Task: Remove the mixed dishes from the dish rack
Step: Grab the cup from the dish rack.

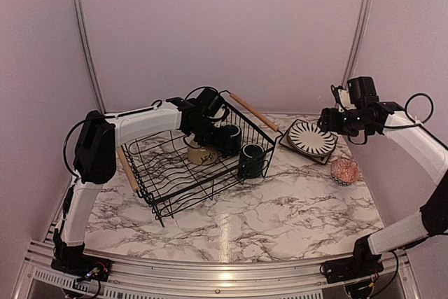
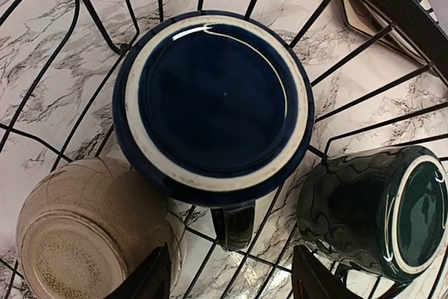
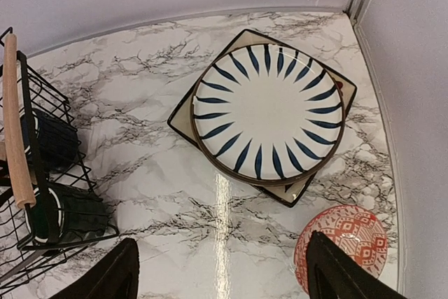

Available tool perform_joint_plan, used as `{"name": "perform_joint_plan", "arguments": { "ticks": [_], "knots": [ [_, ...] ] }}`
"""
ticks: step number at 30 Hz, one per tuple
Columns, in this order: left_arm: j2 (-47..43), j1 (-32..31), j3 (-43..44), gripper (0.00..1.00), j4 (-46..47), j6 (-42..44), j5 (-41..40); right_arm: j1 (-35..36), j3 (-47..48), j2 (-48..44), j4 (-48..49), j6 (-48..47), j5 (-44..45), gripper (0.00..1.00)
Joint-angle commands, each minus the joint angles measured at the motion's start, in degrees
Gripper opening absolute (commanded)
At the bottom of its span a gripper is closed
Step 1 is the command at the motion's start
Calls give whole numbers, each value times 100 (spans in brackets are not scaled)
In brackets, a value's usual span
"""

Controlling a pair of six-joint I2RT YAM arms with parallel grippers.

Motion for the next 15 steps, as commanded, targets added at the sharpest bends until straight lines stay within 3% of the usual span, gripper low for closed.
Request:
{"name": "perform_joint_plan", "arguments": {
  "ticks": [1,10,15],
  "knots": [
    [241,3,324,59,97,90,-88,44,227,-50,152,108,-134,79],
    [652,-50,773,43,118,147,-286,43,213,-16,191,136,-327,79],
    [743,-59,819,40,81,223,-458,46,205,-9,195,135,-316,79]
  ]
}}
